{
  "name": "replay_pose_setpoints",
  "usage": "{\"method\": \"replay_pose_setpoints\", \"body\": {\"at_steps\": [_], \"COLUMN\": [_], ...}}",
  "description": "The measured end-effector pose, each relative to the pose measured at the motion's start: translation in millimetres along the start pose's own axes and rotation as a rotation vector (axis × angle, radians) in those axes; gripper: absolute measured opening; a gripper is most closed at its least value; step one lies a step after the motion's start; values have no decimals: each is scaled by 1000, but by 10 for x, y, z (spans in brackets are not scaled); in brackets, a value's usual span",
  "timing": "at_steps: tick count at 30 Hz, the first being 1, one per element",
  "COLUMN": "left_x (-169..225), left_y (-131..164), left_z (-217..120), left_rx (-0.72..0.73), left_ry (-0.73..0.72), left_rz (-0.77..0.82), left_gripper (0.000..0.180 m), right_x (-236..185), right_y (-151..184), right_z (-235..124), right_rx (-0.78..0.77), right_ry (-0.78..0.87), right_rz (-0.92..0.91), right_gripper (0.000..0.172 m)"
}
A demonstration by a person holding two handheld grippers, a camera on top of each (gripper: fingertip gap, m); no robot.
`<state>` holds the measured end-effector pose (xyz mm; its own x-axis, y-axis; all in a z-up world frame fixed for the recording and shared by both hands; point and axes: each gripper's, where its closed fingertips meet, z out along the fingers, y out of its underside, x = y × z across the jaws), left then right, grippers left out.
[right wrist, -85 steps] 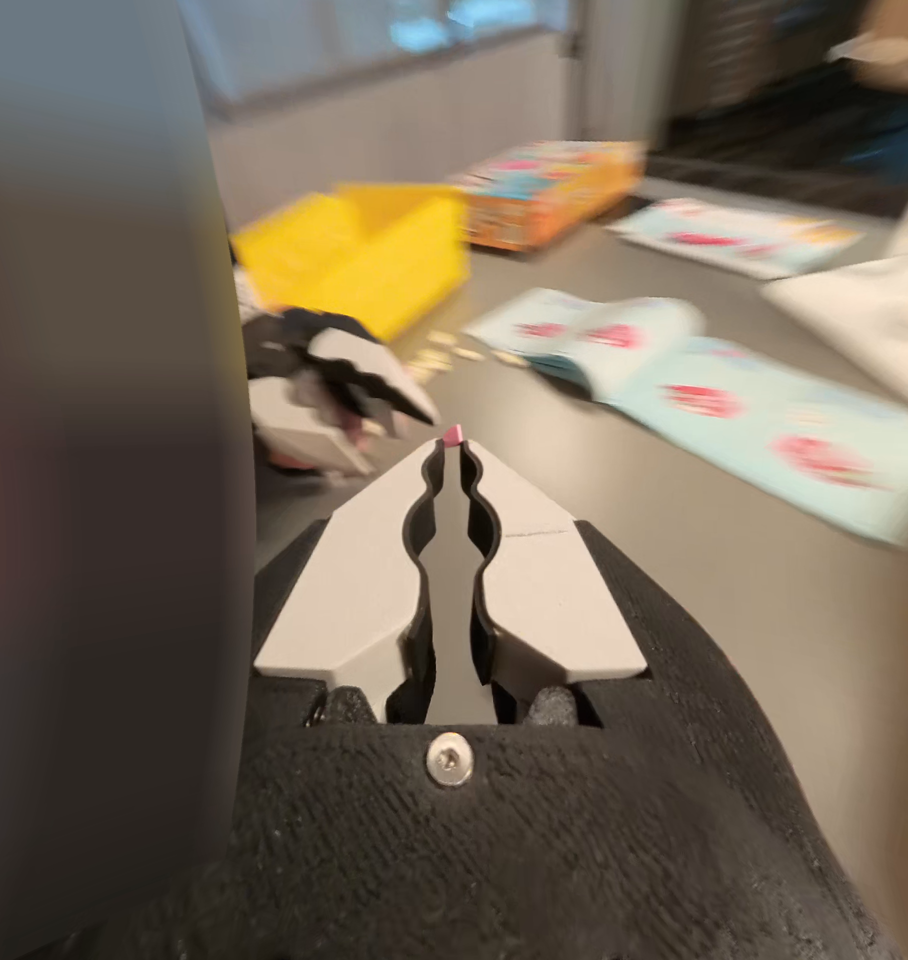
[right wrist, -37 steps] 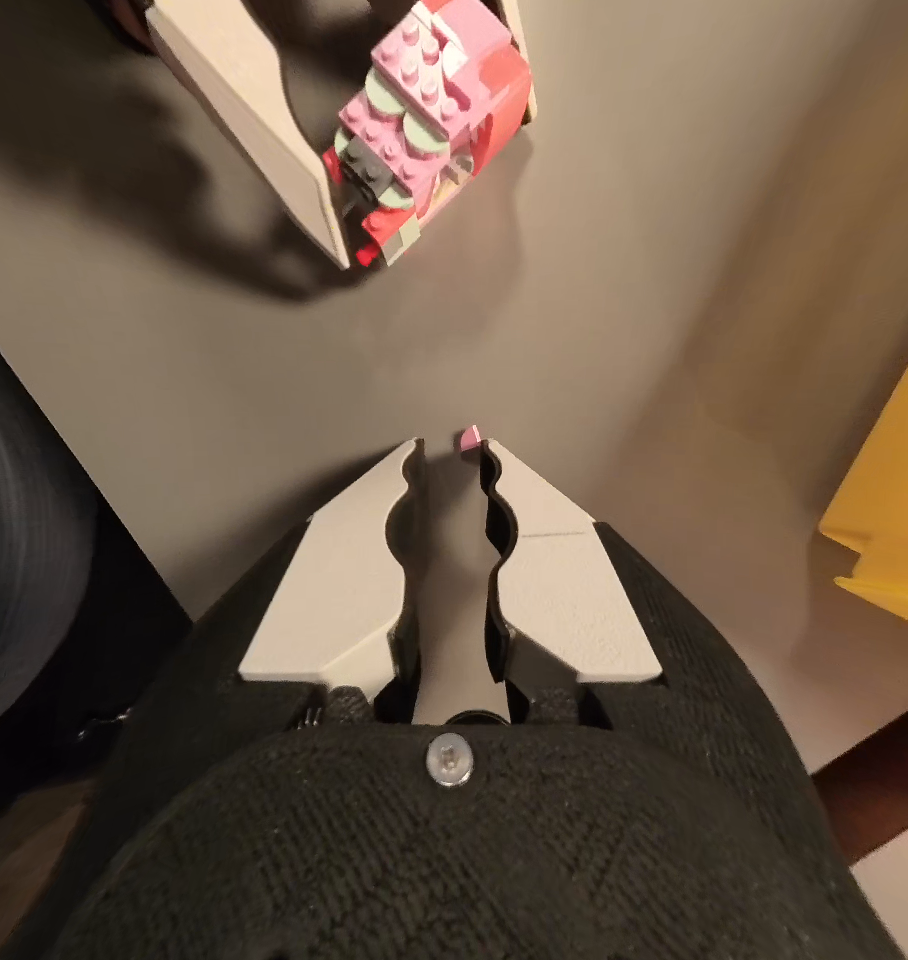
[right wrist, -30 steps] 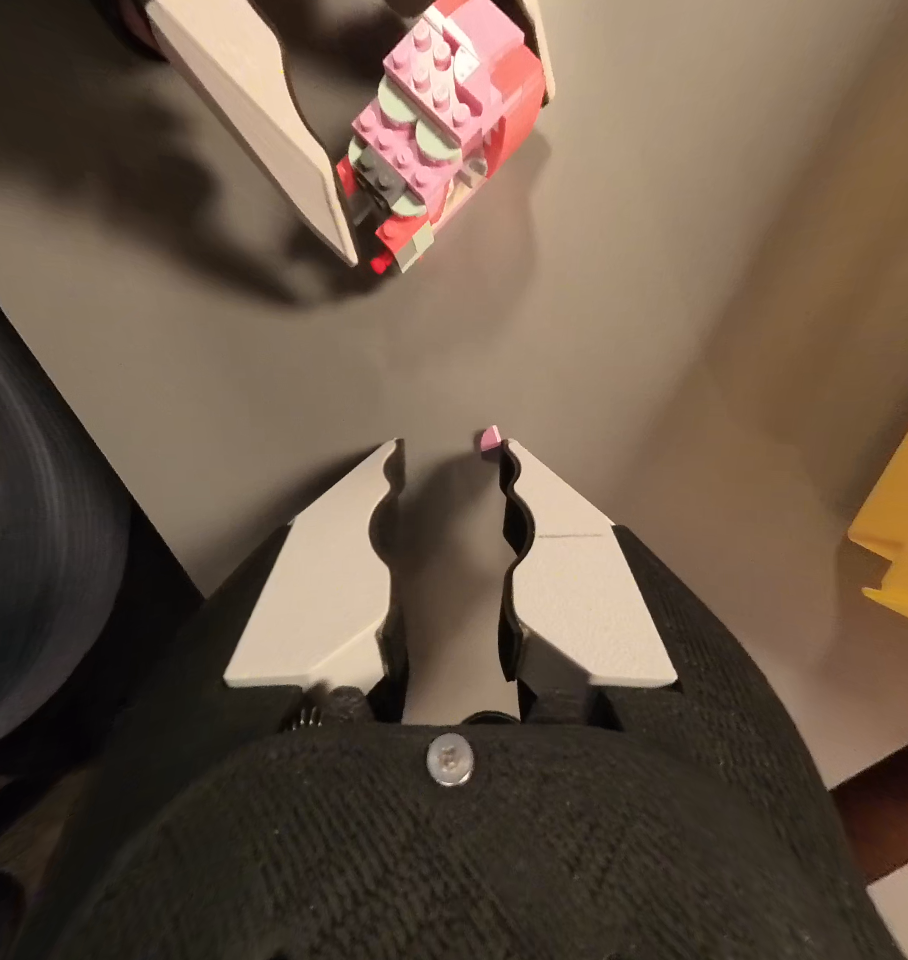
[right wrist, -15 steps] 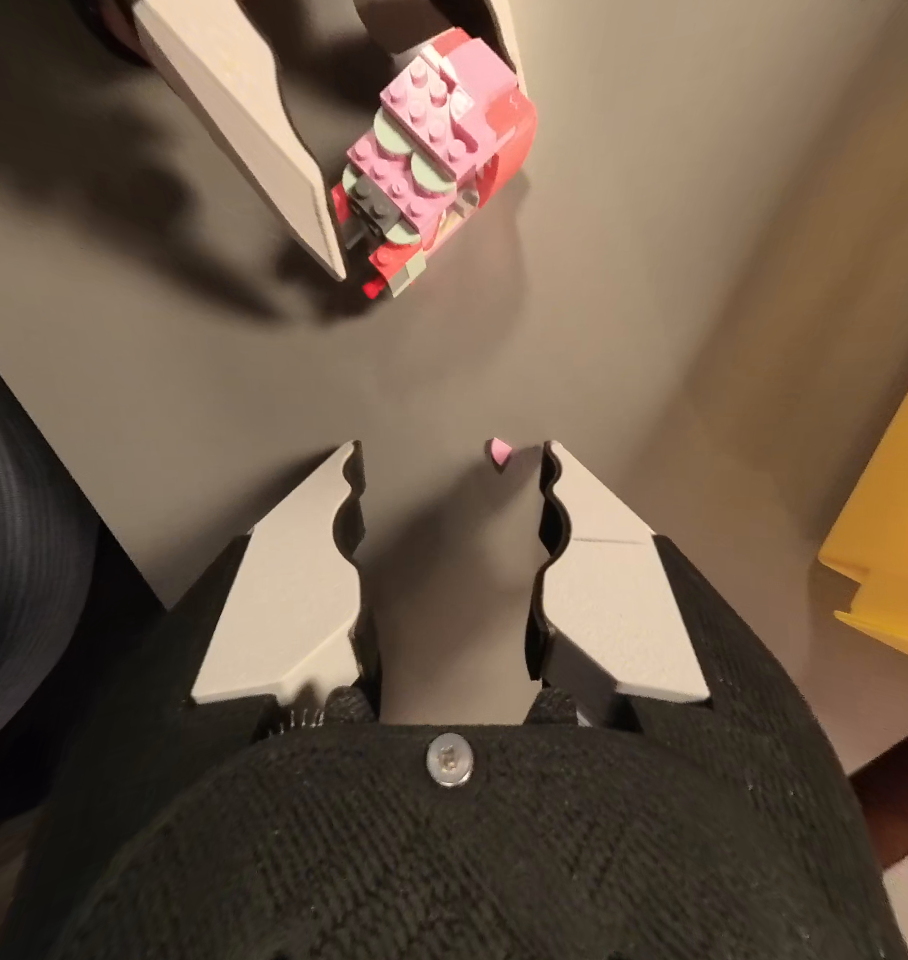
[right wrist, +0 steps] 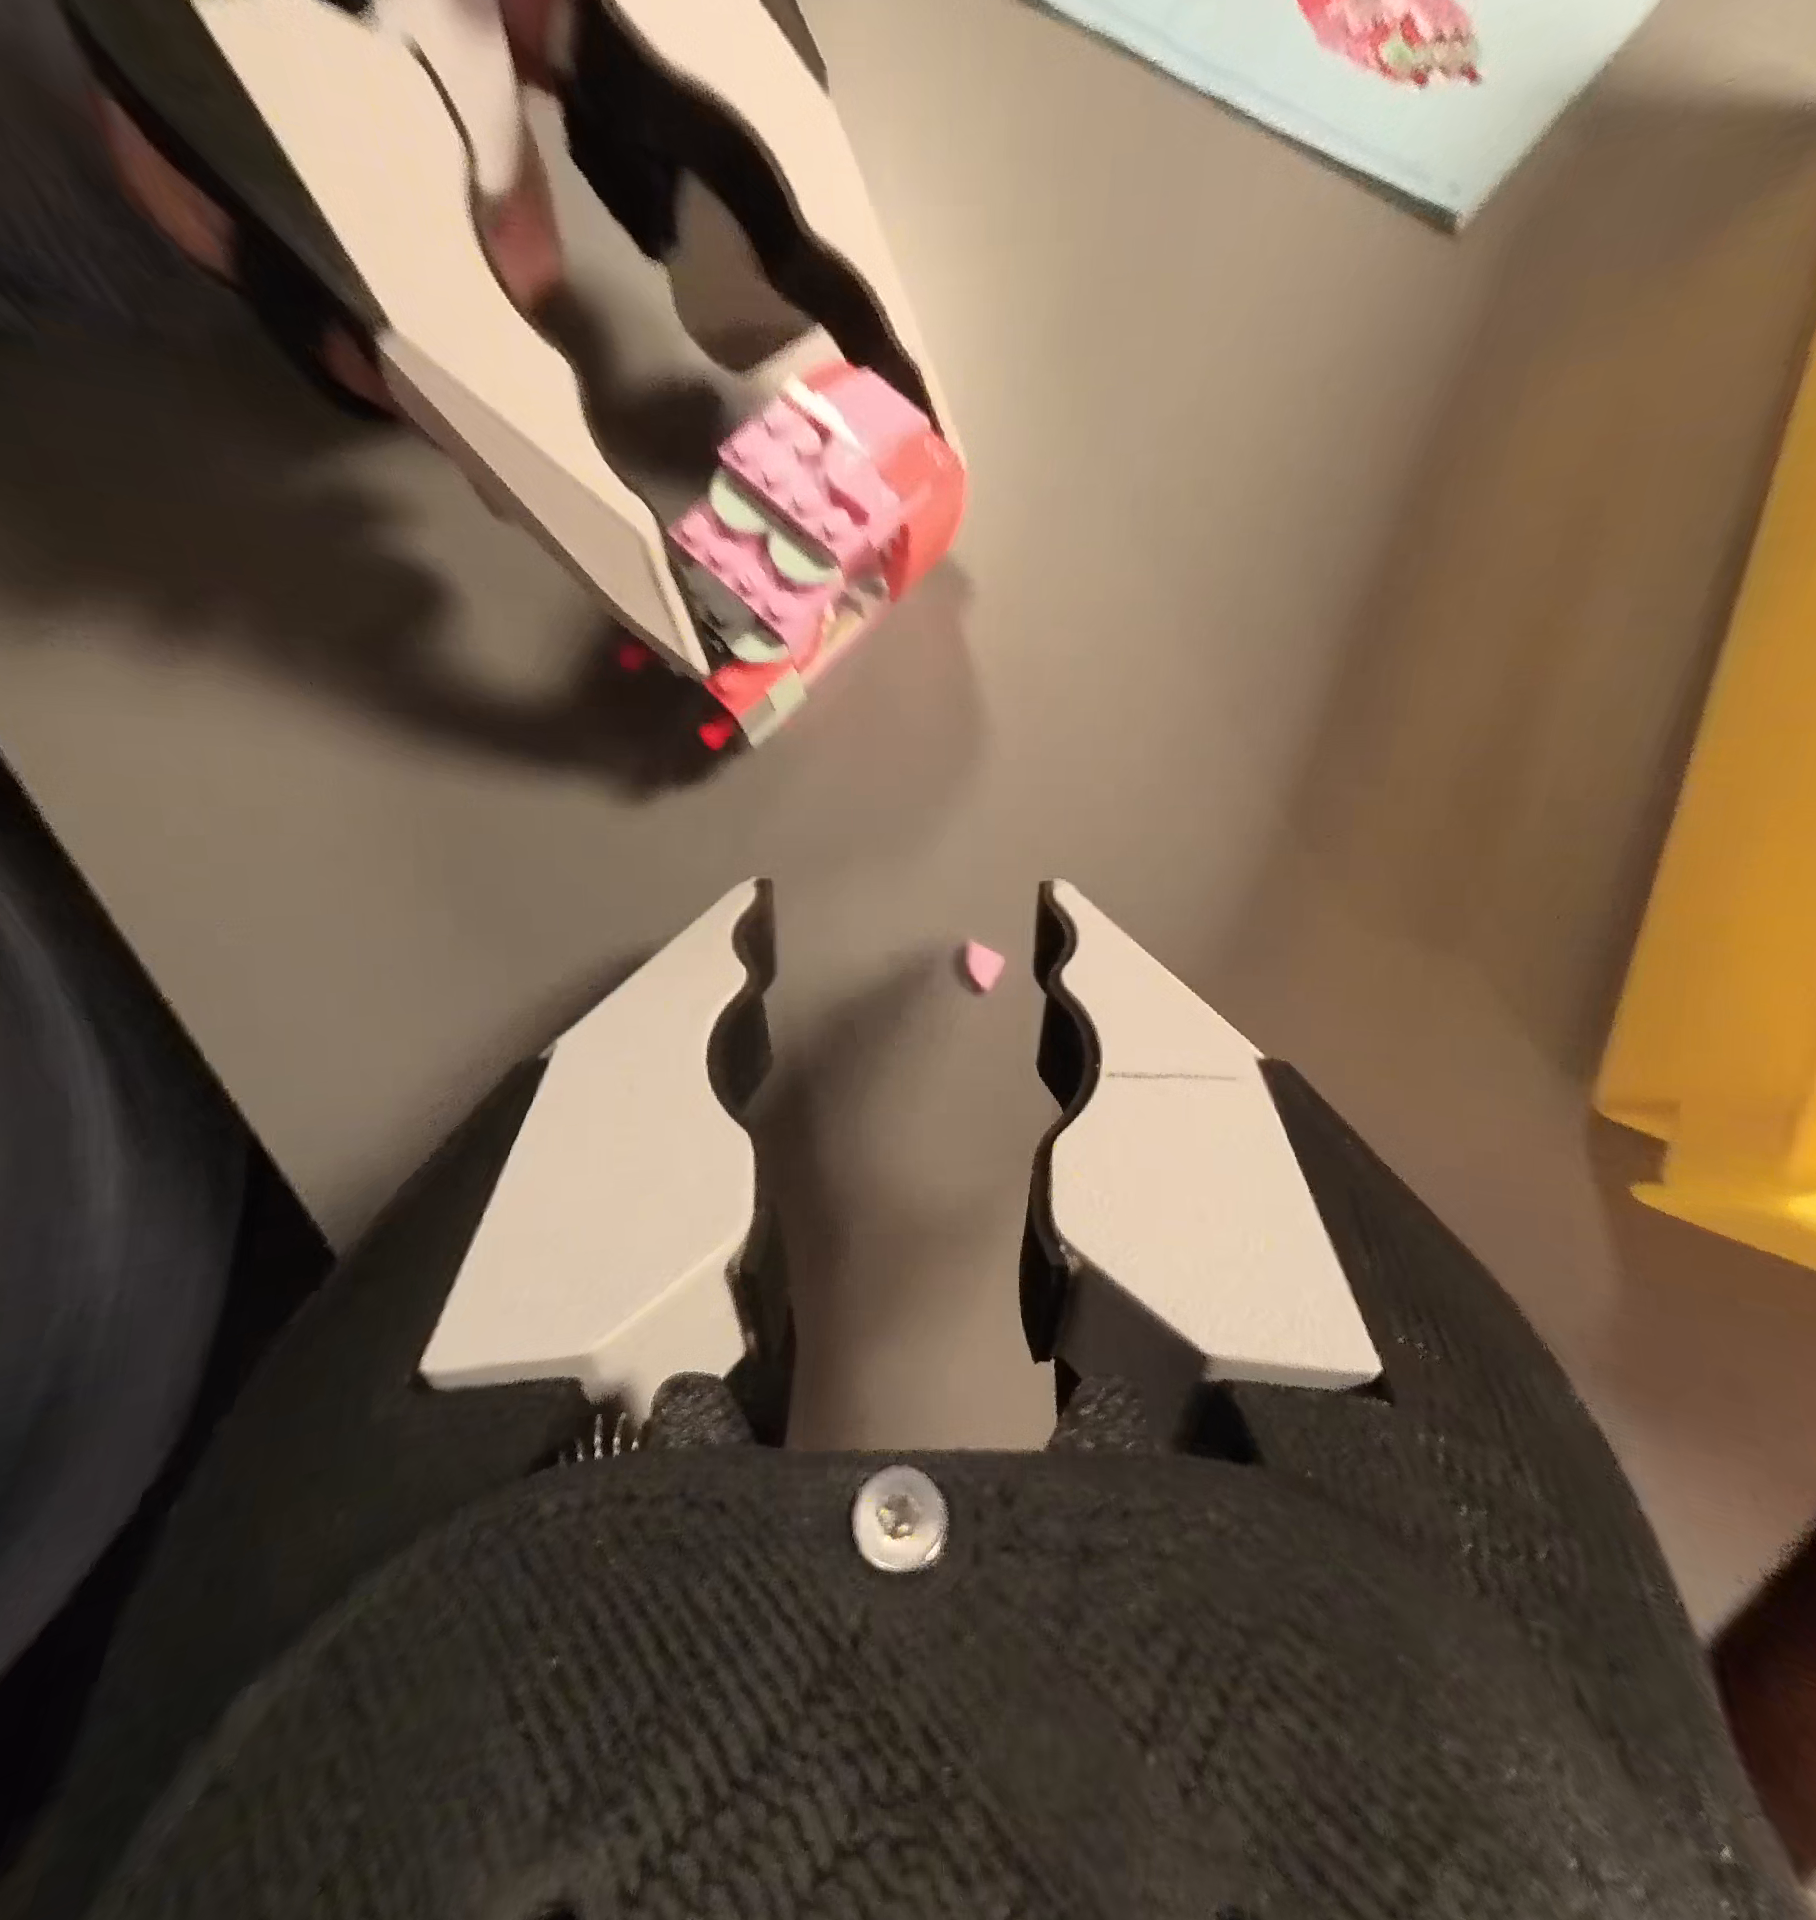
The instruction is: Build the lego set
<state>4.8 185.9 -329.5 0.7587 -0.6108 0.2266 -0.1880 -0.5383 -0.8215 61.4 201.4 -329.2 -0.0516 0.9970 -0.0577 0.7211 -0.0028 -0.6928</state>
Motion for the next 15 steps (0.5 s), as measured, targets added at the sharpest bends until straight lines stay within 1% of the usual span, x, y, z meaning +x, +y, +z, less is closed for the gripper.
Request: {"method": "replay_pose_setpoints", "body": {"at_steps": [5,9,11,12,15], "left_x": [33,40,86,116,225], "left_y": [8,-3,6,54,202], "left_z": [1,-10,-38,-50,-99], "left_rx": [-5,6,11,-10,-70], "left_ry": [21,19,22,31,71], "left_rz": [7,15,52,65,108], "left_gripper": [70,71,91,101,122], "right_x": [-148,-123,-151,-184,-285], "right_y": [-226,-470,-566,-576,-558], "right_z": [10,81,140,186,343], "right_rx": [106,189,196,167,66], "right_ry": [-59,-35,-28,-14,75], "right_rz": [63,300,371,374,303], "right_gripper": [51,50,54,59,66]}}
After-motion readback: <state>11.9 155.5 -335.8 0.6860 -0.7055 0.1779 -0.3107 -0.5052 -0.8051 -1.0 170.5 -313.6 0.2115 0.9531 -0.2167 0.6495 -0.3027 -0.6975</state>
